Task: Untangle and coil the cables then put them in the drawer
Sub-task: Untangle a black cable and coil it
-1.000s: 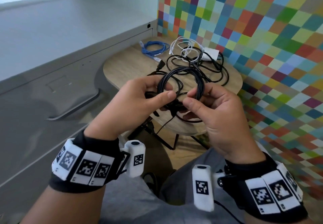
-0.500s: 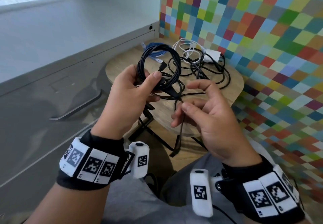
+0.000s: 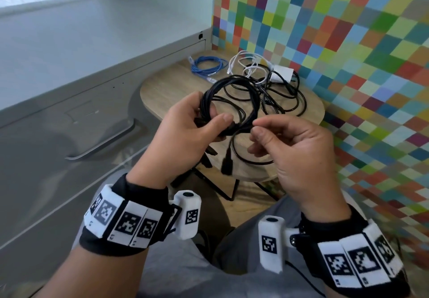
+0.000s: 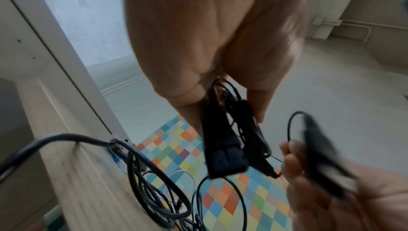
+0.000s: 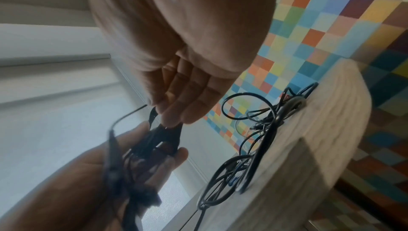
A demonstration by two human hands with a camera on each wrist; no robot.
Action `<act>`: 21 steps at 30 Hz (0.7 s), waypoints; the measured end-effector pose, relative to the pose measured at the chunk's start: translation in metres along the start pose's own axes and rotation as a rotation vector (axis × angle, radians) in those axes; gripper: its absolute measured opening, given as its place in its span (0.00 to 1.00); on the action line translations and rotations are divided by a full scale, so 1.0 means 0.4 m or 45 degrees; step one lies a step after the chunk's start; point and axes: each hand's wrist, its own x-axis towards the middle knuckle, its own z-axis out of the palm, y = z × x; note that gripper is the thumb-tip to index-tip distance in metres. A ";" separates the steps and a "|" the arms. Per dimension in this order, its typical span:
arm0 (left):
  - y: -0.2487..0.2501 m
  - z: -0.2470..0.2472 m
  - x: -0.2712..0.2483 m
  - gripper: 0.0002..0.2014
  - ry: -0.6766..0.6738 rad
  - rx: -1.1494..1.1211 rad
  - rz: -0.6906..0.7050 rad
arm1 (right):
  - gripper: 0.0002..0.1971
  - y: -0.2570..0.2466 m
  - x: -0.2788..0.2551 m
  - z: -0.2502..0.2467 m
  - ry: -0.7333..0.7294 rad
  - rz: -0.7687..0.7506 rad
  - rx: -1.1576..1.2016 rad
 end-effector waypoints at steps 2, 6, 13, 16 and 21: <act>0.003 0.002 -0.005 0.15 -0.082 0.138 0.069 | 0.06 0.001 0.002 -0.010 0.077 -0.048 -0.149; 0.010 0.011 -0.013 0.11 -0.239 0.231 0.128 | 0.06 0.000 0.007 -0.024 0.183 -0.089 -0.303; 0.017 0.047 -0.033 0.12 -0.449 0.140 0.173 | 0.18 0.018 0.023 -0.007 0.215 0.378 0.373; 0.011 0.049 -0.032 0.10 -0.476 0.076 0.142 | 0.25 0.005 0.019 -0.009 0.125 0.404 0.436; 0.013 0.041 -0.028 0.08 -0.483 -0.200 0.064 | 0.23 0.000 0.017 -0.017 0.040 0.344 0.547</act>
